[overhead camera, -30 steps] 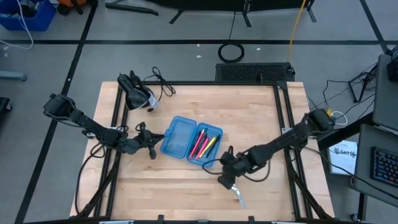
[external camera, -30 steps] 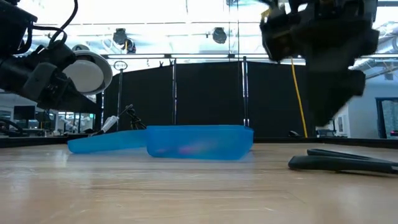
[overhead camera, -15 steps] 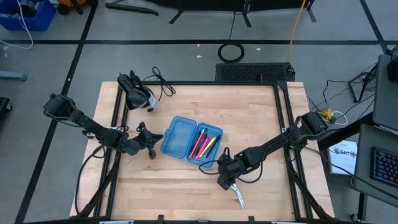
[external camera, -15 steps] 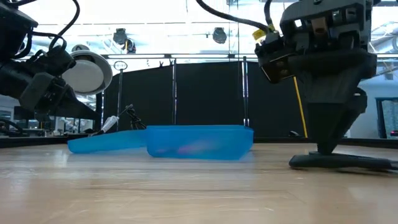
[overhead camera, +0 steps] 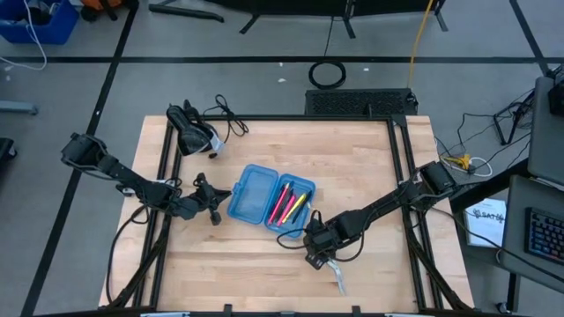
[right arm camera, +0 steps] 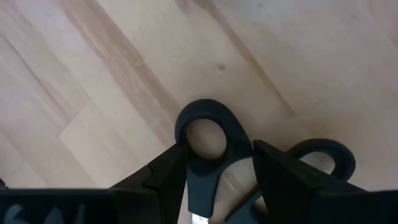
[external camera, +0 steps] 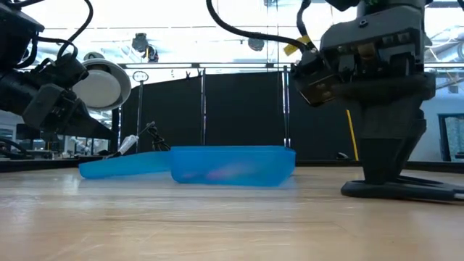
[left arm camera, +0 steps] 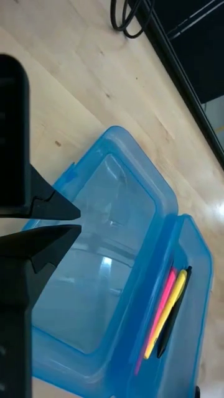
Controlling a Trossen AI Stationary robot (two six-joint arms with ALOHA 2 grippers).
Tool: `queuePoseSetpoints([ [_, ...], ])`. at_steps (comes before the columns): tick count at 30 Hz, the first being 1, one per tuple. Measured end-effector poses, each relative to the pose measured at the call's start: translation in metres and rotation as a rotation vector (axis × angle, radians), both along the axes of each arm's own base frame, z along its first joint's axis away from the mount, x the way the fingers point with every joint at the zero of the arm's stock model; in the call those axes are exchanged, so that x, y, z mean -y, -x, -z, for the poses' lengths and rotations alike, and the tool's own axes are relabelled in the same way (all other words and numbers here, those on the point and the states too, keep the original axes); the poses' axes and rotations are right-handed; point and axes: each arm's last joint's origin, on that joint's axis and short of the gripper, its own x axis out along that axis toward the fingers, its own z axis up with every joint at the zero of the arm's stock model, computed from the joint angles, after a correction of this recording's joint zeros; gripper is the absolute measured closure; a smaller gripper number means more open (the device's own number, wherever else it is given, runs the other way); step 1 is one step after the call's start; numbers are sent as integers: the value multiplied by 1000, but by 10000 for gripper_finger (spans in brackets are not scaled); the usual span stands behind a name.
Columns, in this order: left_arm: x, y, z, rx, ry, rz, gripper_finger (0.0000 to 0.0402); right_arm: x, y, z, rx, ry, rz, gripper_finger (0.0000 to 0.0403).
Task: Pick & place school supplies into a supply box
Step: Put the scissors into the supply box
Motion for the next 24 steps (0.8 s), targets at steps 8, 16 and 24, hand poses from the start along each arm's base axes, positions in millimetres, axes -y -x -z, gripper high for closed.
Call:
queuePoseSetpoints([
  [8, 0, 0, 0, 1, 4, -1, 371, -1, 2, 12, -39, 31, -26, 270],
  [16, 0, 0, 0, 4, 11, -4, 371, -2, 1, 12, -15, 31, -80, 373],
  [24, 0, 0, 0, 9, 24, -10, 371, -2, 1, -7, 52, 13, -91, 373],
])
